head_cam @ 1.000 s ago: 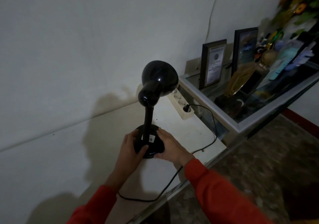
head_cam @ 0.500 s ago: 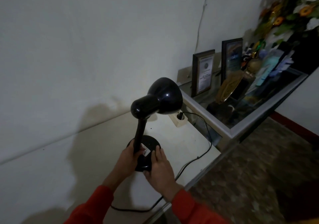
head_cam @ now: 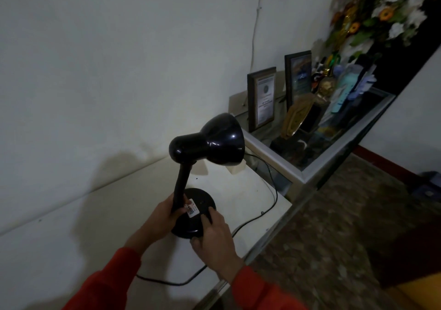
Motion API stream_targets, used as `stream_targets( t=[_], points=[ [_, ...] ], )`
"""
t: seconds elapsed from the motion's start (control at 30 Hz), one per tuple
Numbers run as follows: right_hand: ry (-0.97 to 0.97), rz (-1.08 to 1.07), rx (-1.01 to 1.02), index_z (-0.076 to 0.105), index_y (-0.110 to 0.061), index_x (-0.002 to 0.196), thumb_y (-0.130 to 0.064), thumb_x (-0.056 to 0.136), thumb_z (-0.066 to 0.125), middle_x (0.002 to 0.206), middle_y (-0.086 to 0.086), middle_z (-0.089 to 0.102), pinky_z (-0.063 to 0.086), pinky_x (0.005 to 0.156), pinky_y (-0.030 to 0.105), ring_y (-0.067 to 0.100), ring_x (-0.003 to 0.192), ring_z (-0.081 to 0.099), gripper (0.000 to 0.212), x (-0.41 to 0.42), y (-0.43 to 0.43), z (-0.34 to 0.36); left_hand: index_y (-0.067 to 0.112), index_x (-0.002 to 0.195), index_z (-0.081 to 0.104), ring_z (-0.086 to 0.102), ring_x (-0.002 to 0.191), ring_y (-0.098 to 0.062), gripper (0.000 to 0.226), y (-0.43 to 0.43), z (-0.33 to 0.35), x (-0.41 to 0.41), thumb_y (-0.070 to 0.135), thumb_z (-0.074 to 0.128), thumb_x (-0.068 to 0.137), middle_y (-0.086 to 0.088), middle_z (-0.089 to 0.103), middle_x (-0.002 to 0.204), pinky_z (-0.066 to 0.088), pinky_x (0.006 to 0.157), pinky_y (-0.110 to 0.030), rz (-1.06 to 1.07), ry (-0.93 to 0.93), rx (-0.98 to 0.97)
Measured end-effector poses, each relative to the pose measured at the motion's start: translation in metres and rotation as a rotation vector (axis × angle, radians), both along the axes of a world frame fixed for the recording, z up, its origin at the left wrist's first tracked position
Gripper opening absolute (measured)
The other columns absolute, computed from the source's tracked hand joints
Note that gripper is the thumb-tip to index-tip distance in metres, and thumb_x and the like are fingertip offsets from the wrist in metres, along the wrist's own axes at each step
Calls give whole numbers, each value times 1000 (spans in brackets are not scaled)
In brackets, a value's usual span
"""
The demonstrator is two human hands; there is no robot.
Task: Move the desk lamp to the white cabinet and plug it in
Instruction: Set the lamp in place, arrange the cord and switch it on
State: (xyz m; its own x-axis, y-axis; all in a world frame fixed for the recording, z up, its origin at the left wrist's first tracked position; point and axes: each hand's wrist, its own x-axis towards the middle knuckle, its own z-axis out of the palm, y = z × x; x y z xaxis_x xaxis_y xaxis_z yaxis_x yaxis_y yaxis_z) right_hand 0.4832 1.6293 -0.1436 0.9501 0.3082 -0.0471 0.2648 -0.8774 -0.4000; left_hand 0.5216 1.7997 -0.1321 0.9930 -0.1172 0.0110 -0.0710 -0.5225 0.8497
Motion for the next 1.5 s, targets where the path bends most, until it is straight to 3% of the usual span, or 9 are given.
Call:
stream_targets(
  t=[0.17,0.47,0.53,0.67,0.8,1.0,1.13,1.23,1.5],
  points=[
    [70,40,-3,18,-10,148,-37,86,55,159,18,0,17,118,39,31,146,7,77,15,-9,4,20,112,55,54,94,-10,43,-2,-10,-8,11,73,74,3,59,104,39,77,-15,140,-66,65],
    [84,-29,12,16,-8,148,-36,90,50,159,18,-2,18,117,39,31,146,7,73,3,-3,-3,9,117,56,54,115,-30,47,0,-15,-10,3,73,73,-16,58,126,41,95,-36,106,-22,48],
    [78,-43,21,17,-9,148,-35,90,51,159,18,0,18,117,39,31,146,9,72,1,-3,-3,8,114,58,56,112,-30,48,2,-11,-11,20,75,71,-14,59,123,43,92,-35,67,-32,33],
    [92,-70,66,24,-11,146,-32,84,59,158,17,9,22,117,38,32,142,19,74,3,-3,2,7,111,61,54,99,-16,92,5,-9,-13,81,52,57,0,55,113,38,79,-18,-19,-87,58],
    [54,-61,26,26,-11,144,-36,75,66,147,21,24,38,105,40,36,125,36,84,11,-2,9,6,112,61,58,104,-25,59,10,-13,-11,43,65,66,-11,62,115,38,86,-25,1,-107,98],
    [11,-9,-137,23,-15,146,-52,68,68,136,19,32,40,96,42,34,115,38,97,24,-7,13,11,115,61,51,104,-11,44,12,-15,-11,8,76,74,-3,58,120,38,87,-21,-12,-142,13],
    [-12,-4,-226,25,-16,143,-57,65,67,134,18,34,39,95,44,35,114,38,97,27,-6,14,12,109,64,52,106,-11,39,12,-16,-10,5,76,72,1,57,119,38,87,-8,-20,-170,-8],
    [-33,-14,-272,30,-13,140,-57,63,67,131,18,38,40,91,44,36,111,40,96,27,-2,15,10,111,63,52,106,-11,42,12,-16,-10,6,76,72,-7,58,121,41,91,-24,-22,-179,18],
    [-37,-64,-269,29,-15,141,-63,62,64,133,15,37,43,91,43,34,110,41,99,20,2,16,8,117,58,55,105,-22,46,12,-14,-9,11,75,74,-11,59,120,43,86,-30,-26,-133,91]
  ],
)
